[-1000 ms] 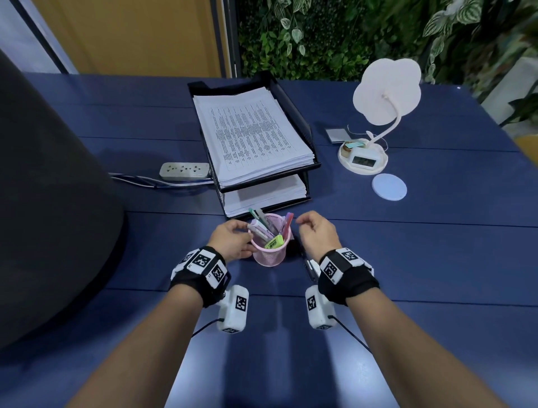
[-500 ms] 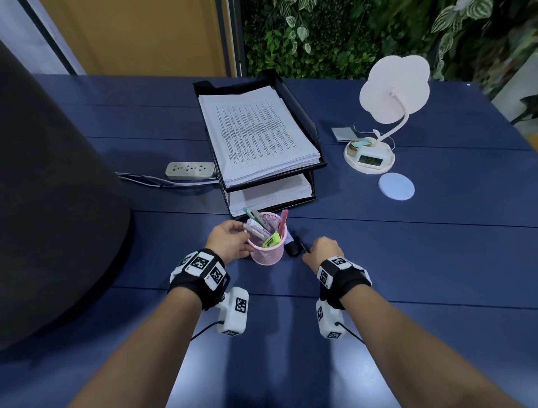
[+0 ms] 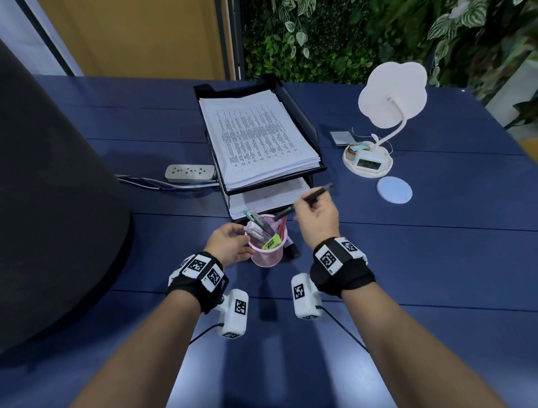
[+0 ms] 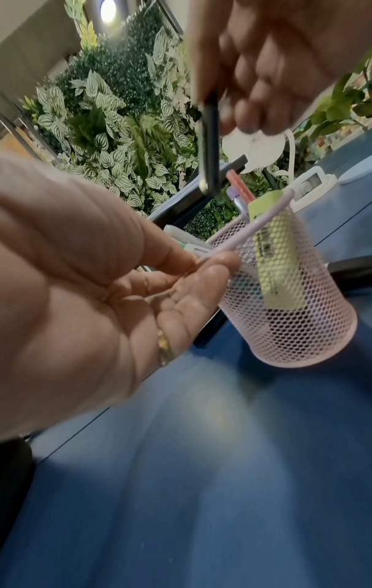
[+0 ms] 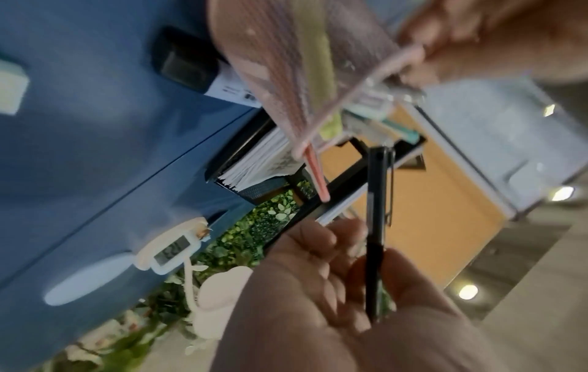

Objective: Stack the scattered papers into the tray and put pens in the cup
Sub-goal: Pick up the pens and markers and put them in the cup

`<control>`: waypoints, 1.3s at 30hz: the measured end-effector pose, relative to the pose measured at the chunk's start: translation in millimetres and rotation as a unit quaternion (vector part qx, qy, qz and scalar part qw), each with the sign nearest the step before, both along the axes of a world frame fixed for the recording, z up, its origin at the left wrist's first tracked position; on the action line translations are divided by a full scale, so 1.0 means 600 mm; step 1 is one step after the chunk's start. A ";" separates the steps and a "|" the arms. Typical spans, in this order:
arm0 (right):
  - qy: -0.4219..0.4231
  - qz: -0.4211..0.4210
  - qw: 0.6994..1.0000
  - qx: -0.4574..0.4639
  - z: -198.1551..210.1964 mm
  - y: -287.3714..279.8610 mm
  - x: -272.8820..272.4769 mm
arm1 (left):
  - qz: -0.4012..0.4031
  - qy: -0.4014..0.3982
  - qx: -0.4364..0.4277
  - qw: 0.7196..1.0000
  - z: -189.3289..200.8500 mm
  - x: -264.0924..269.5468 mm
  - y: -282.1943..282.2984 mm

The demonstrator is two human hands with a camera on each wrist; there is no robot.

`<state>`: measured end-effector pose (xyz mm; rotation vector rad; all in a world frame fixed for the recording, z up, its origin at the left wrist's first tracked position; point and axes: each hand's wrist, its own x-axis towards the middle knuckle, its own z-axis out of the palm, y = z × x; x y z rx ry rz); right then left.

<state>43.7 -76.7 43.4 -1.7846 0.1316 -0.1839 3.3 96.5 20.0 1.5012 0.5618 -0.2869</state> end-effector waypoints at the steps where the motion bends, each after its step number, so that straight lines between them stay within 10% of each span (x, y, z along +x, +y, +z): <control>1: 0.016 0.040 0.999 -0.028 -0.004 0.007 -0.004 | 0.002 -0.001 -0.009 1.000 -0.001 -0.001 0.000; 8: 0.091 0.204 0.929 -0.297 -0.048 0.024 -0.019 | -0.007 -0.008 -0.009 1.000 -0.009 -0.001 0.009; 15: 0.121 0.064 0.971 -0.198 -0.062 -0.003 -0.013 | -0.017 0.004 -0.006 1.000 -0.012 0.011 0.013; 39: 0.245 0.166 0.844 -0.447 -0.135 -0.005 0.025 | -0.064 0.013 -0.004 0.998 -0.010 0.022 0.025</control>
